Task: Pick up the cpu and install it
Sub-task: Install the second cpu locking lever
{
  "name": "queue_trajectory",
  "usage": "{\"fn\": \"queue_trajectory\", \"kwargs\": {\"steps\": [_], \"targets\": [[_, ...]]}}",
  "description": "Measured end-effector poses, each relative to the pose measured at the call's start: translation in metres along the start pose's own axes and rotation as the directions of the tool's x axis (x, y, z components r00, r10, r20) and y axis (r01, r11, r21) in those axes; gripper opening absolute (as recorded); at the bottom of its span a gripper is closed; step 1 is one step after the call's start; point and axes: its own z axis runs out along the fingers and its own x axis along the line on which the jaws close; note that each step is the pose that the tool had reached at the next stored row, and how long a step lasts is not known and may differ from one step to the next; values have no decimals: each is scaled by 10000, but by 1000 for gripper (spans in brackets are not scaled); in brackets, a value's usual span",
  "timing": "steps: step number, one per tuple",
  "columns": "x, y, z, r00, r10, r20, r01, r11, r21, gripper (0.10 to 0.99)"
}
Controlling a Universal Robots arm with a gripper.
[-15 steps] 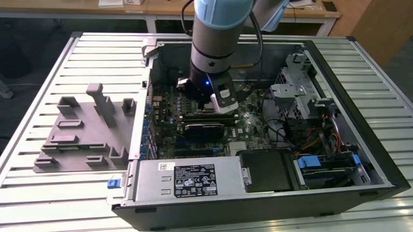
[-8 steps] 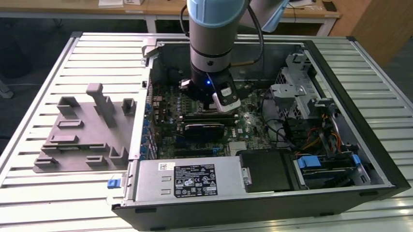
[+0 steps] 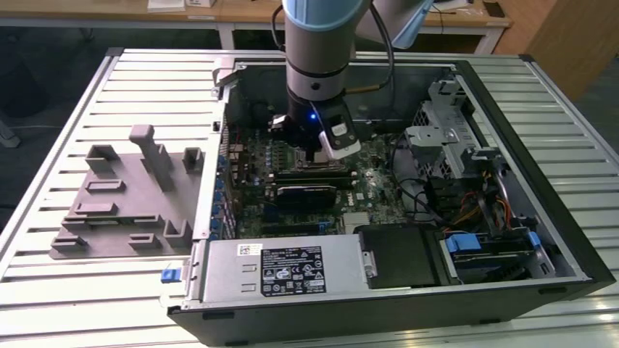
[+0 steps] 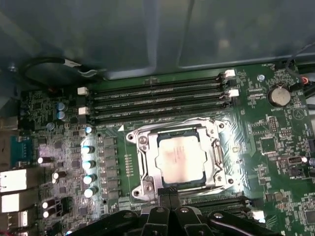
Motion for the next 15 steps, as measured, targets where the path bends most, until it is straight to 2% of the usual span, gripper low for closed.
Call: {"fn": "queue_trajectory", "kwargs": {"steps": [9,15], "targets": [[-125,88,23,10000,1,2,-1,10000,18,106],[-133,90,24,10000,1,2,-1,10000,18,106]]}}
